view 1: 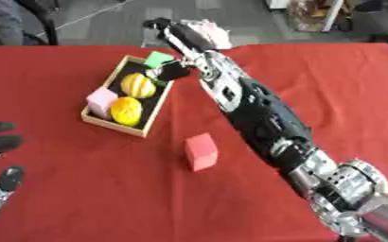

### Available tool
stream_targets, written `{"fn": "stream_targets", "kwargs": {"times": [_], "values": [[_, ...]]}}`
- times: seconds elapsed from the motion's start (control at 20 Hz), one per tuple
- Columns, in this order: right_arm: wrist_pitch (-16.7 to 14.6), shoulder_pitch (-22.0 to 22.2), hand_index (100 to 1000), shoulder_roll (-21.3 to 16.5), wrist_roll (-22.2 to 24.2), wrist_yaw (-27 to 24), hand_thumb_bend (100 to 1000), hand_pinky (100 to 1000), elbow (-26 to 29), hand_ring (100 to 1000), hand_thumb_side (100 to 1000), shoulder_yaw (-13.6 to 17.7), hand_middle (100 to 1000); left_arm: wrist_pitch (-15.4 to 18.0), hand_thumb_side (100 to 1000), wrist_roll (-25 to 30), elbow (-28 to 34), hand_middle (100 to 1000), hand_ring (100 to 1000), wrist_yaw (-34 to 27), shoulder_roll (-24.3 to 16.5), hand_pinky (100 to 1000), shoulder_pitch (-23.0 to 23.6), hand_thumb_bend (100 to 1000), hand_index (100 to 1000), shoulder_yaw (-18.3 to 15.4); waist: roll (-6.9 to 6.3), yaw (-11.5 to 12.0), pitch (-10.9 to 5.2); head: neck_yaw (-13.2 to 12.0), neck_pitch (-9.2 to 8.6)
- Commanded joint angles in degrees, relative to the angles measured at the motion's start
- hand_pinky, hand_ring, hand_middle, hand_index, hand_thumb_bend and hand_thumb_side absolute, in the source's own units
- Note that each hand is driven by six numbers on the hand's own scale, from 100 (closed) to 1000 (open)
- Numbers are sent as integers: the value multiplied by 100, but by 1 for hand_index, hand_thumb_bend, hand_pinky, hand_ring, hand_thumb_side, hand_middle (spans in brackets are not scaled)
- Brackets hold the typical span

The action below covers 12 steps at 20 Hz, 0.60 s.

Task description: Pick up objects on the table and place them in the box.

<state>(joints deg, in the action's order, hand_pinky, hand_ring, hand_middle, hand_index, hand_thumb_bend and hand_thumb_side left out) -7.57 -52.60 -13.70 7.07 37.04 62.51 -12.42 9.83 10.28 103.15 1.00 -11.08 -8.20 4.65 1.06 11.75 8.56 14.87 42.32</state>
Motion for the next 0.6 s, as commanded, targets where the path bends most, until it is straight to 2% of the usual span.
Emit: {"fn": "stream_targets", "kwargs": {"times": [0.05, 0.15, 0.3, 0.5, 0.6], "values": [[29, 130, 913, -521, 449, -729, 439, 747, 932, 787, 222, -204, 836, 3, 459, -73, 93, 757, 738, 39, -81, 811, -5, 623, 815, -100, 7, -96, -116, -108, 2], [-14, 388, 915, -805, 800, -1062, 434, 749, 1451, 789, 220, -326, 839, 6, 459, -98, 92, 757, 738, 53, -91, 811, 8, 623, 815, -119, 20, -194, -132, -156, 4], [-193, 845, 951, -1217, 1386, -1230, 435, 775, 2163, 831, 201, -460, 885, 8, 459, -123, 92, 758, 739, 65, -104, 811, 17, 621, 816, -144, 33, -301, -147, -214, -9], [-547, 1407, 981, -1539, 2397, -980, 489, 811, 2823, 885, 129, -605, 931, 6, 460, -147, 83, 758, 740, 86, -114, 811, 34, 621, 816, -169, 45, -370, -145, -262, -19], [-705, 1630, 987, -1561, 2866, -789, 495, 824, 2934, 901, 147, -677, 947, 8, 460, -148, 81, 758, 740, 92, -115, 811, 33, 620, 816, -169, 44, -383, -142, -276, -27]]}}
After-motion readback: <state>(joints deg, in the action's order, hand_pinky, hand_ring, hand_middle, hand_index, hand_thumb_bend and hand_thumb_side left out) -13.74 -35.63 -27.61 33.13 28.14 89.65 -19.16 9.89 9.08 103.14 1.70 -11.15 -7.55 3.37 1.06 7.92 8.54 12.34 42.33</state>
